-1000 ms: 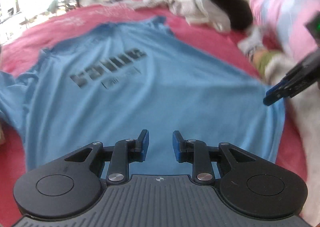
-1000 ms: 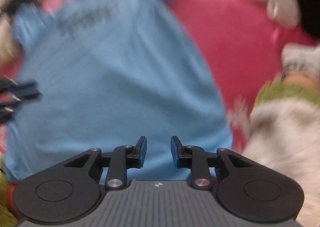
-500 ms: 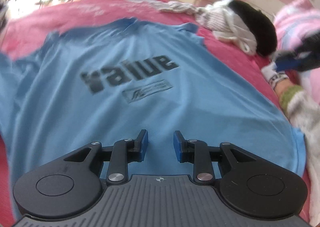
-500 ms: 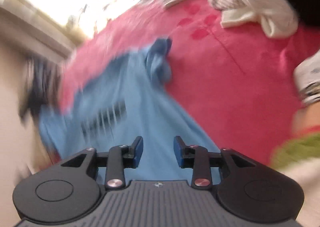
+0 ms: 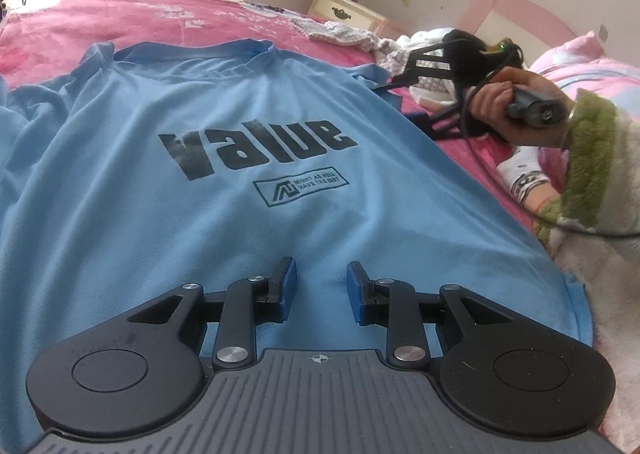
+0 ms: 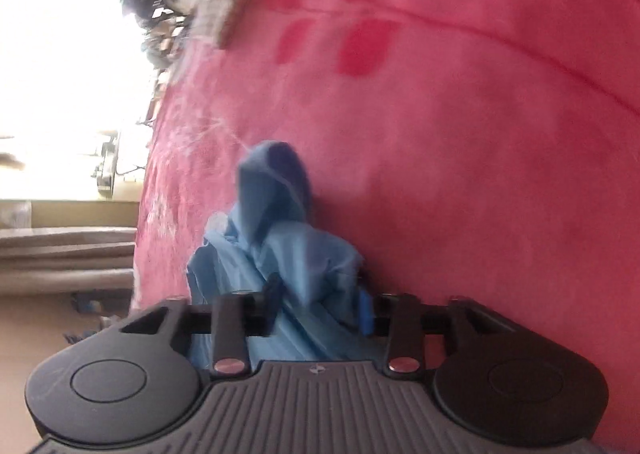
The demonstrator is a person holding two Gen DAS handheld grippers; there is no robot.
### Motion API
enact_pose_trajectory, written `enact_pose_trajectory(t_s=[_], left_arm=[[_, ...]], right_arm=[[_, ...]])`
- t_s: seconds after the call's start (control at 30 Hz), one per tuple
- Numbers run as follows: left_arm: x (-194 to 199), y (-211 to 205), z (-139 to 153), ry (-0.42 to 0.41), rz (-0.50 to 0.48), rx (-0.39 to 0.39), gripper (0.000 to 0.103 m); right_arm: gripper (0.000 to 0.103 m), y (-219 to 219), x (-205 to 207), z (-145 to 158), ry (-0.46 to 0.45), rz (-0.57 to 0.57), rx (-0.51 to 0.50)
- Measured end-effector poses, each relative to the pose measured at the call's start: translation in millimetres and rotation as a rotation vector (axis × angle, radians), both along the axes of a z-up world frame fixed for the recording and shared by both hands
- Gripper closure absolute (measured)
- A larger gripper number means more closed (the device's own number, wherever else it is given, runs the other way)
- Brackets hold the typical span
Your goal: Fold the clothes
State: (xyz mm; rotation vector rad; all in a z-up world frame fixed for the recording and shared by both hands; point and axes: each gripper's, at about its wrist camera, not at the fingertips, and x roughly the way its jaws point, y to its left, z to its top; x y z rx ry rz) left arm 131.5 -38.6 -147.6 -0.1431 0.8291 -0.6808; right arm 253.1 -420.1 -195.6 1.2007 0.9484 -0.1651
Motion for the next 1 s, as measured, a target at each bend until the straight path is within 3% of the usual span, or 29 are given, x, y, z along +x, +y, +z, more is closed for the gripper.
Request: enact_pose_trajectory(t_s=[0.1, 0.27, 0.43, 0.6, 0.73, 0.87, 0.93, 1.0], left_arm=[[-1, -1, 0, -0.002, 0.002, 0.003, 0.076], [0, 1, -1, 0.005, 0.004, 0.002, 0.076], [0, 1, -1, 0.003, -0.003, 0.004, 0.076], [1, 1, -2, 0.001, -0.009, 0.003, 0.076], [0, 1, -2, -0.003, -0.011, 0.007, 0.076], [0, -1, -2, -0.01, -0.013, 0.014, 0.076], [0, -1, -1, -0.011, -0.012, 0.016, 0.076], [0, -1, -1, -0.013, -0.01, 0.017, 0.076]], right_arm=[[0.094, 0, 10, 17, -0.071, 0.013, -0.107], [0.094, 6, 28, 65, -0.25, 0.108, -0.429], [0.094, 7, 48, 61, -0.195, 0.195, -0.672], [0.094, -4, 40, 25, -0.095, 0.16, -0.715], [0.092, -17, 13, 17, -0.087, 0.098, -0.69], [0.074, -39, -8, 28, -0.119, 0.014, -0.624], [0.074, -54, -27, 39, -0.131, -0.026, -0.578], [0.074, -64, -47, 50, -0.101, 0.009, -0.546]])
